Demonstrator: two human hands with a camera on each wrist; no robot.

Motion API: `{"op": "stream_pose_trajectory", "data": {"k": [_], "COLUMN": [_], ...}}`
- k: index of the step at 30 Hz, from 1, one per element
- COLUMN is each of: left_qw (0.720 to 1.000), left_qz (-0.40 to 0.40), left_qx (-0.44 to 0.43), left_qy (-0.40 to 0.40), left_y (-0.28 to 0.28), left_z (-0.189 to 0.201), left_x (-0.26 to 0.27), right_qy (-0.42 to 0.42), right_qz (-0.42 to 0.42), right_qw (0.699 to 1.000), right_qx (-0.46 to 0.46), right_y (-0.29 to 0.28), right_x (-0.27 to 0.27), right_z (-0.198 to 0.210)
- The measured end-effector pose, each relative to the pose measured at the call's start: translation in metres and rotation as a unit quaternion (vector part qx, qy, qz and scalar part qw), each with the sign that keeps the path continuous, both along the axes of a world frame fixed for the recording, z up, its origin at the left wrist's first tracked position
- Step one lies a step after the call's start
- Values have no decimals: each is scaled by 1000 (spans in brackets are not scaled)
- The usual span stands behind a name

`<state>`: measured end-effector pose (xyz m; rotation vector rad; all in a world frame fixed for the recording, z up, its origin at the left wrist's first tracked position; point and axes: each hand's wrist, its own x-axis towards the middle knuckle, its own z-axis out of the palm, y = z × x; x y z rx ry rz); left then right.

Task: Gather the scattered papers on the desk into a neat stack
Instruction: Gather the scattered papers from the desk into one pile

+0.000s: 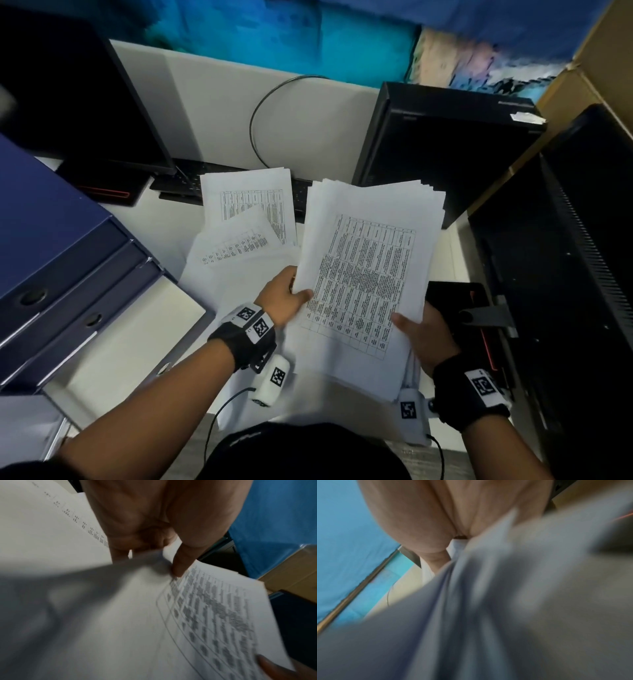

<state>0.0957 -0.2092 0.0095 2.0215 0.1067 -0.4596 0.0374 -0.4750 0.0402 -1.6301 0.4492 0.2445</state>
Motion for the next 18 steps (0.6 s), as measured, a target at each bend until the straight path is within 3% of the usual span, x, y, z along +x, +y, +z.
{"op": "stream_pose_trajectory", "data": {"k": [3,11,18], "left_qw": [992,930,888], "left_qz": [-40,-1,-34], "left_qx": [118,364,443], "left_qy": [22,54,118], "left_y": [16,85,99], "left_z": [-17,-41,-50], "left_x": [15,64,67], "right_qy": [12,52,30], "right_qz": [-9,-31,-47], "right_qw": [1000,997,998], "right_qx": [-12,-46,-34], "right_y": [-5,-28,-29], "right_x": [-4,-17,-16], "right_z": [-5,-16,-17]}}
